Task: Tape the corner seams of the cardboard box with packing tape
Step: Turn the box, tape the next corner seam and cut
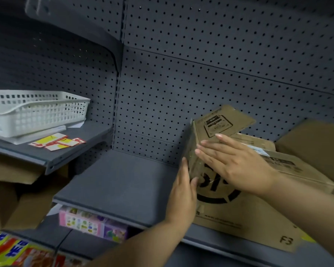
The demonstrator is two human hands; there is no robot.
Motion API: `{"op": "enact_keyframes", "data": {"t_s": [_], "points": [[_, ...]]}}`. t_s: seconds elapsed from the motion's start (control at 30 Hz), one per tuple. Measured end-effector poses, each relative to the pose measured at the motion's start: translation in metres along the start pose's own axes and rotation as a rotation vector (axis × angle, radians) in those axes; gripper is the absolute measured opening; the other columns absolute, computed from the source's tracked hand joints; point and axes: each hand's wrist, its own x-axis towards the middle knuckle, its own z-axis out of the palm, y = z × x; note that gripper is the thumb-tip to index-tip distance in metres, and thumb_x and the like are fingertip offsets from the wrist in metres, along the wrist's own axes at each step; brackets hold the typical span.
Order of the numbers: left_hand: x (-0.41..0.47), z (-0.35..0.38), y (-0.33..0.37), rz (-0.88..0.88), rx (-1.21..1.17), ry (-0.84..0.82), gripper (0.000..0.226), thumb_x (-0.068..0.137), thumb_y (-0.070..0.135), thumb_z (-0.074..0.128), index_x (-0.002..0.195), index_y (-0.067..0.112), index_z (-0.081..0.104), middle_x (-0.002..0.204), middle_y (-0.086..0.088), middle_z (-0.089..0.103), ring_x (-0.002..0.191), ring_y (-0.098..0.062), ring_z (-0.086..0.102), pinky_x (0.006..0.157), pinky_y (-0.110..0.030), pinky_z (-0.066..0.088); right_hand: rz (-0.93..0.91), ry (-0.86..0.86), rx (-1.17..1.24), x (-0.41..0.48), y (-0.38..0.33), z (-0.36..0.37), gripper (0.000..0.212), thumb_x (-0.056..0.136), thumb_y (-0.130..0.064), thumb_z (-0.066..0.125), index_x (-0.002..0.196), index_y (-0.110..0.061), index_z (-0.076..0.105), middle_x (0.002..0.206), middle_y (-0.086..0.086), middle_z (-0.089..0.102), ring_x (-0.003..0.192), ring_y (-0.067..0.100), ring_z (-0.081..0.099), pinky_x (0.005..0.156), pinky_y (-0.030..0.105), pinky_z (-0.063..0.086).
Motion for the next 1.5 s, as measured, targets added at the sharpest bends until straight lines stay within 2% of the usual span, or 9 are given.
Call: {"op": "enact_keyframes", "data": {"t_s": [0.17, 0.33, 0.53, 0.63, 0.8, 0.9, 1.17, 1.43, 1.5], "points": [[0.001, 0.0, -0.004, -0.01, -0.053, -0.022, 0.088, 0.069, 0.077, 0.005, 0.145, 0.034, -0.001, 0.154, 0.005, 0.023, 0.137, -0.011, 0.032, 0.105, -0.023, 0.036, 0.031, 0.023, 0.049, 0.008, 0.002, -0.002, 0.039, 0.09, -0.015, 0.041, 0.124, -0.006, 0.056, 0.116, 0.01, 0.068, 0.112, 0.023, 0.062, 0.116, 0.039, 0.023], [0.004, -0.006, -0.012, -0.005, -0.094, -0.115, 0.058, 0.093, 0.045, 0.026, 0.135, 0.041, -0.015, 0.156, 0.009, 0.012, 0.138, -0.013, 0.03, 0.109, -0.03, 0.034, 0.174, 0.207, 0.212, 0.025, 0.01, -0.015, 0.035, 0.09, -0.028, 0.05, 0.121, -0.013, 0.059, 0.115, 0.005, 0.068, 0.11, 0.015, 0.061, 0.109, 0.037, 0.033], [0.009, -0.006, -0.027, 0.087, -0.06, -0.18, 0.06, 0.087, 0.065, 0.016, 0.132, 0.046, -0.02, 0.15, 0.022, -0.004, 0.14, -0.013, 0.026, 0.112, -0.033, 0.031, -0.167, -0.085, -0.097, 0.035, 0.012, 0.003, 0.039, 0.085, -0.034, 0.04, 0.103, -0.023, 0.072, 0.11, -0.006, 0.071, 0.114, 0.018, 0.06, 0.114, 0.036, 0.007], [0.01, -0.005, -0.028, 0.098, -0.016, -0.174, 0.072, 0.074, 0.079, 0.005, 0.133, 0.044, -0.019, 0.149, 0.025, -0.006, 0.138, -0.011, 0.03, 0.11, -0.029, 0.033, -0.154, -0.087, -0.08, 0.036, 0.013, 0.003, 0.037, 0.085, -0.028, 0.04, 0.1, -0.024, 0.073, 0.105, -0.007, 0.072, 0.11, 0.017, 0.063, 0.114, 0.035, 0.007], [0.009, -0.007, -0.022, 0.1, -0.001, -0.15, 0.072, 0.079, 0.071, 0.01, 0.136, 0.035, -0.016, 0.15, 0.022, 0.0, 0.142, -0.004, 0.016, 0.107, -0.014, 0.025, -0.116, -0.123, -0.033, 0.039, 0.009, 0.006, 0.035, 0.085, -0.028, 0.042, 0.099, -0.021, 0.073, 0.101, -0.007, 0.073, 0.11, 0.015, 0.063, 0.113, 0.035, 0.02], [0.009, -0.008, -0.022, 0.104, -0.005, -0.159, 0.076, 0.076, 0.076, 0.006, 0.135, 0.035, -0.016, 0.15, 0.022, 0.0, 0.141, -0.001, 0.013, 0.108, -0.016, 0.025, -0.15, -0.149, -0.072, 0.037, 0.016, 0.004, 0.036, 0.088, -0.035, 0.041, 0.101, -0.024, 0.073, 0.105, -0.009, 0.072, 0.115, 0.018, 0.06, 0.114, 0.036, 0.013], [0.008, -0.009, -0.02, 0.065, -0.026, -0.174, 0.077, 0.074, 0.071, 0.007, 0.137, 0.033, -0.018, 0.155, 0.014, 0.003, 0.139, 0.0, 0.012, 0.105, -0.015, 0.024, -0.057, -0.301, -0.093, 0.029, 0.017, -0.012, 0.072, 0.081, -0.06, 0.027, 0.127, -0.013, 0.056, 0.128, 0.002, 0.06, 0.12, 0.023, 0.056, 0.113, 0.038, 0.008], [0.009, -0.007, -0.024, 0.104, -0.012, -0.127, 0.087, 0.072, 0.075, 0.003, 0.146, 0.029, -0.007, 0.152, 0.021, 0.0, 0.136, 0.006, 0.01, 0.105, -0.014, 0.026, -0.186, -0.275, -0.013, 0.046, 0.006, -0.002, 0.026, 0.081, -0.026, 0.055, 0.098, -0.028, 0.074, 0.108, -0.009, 0.071, 0.109, 0.018, 0.063, 0.109, 0.036, 0.021], [0.009, -0.006, -0.022, 0.092, -0.011, -0.128, 0.088, 0.071, 0.075, 0.001, 0.145, 0.028, -0.008, 0.151, 0.023, -0.001, 0.134, 0.008, 0.008, 0.104, -0.012, 0.024, -0.141, -0.275, 0.018, 0.045, 0.006, 0.003, 0.031, 0.083, -0.026, 0.045, 0.089, -0.03, 0.075, 0.098, -0.012, 0.074, 0.102, 0.014, 0.066, 0.109, 0.031, 0.023]]}}
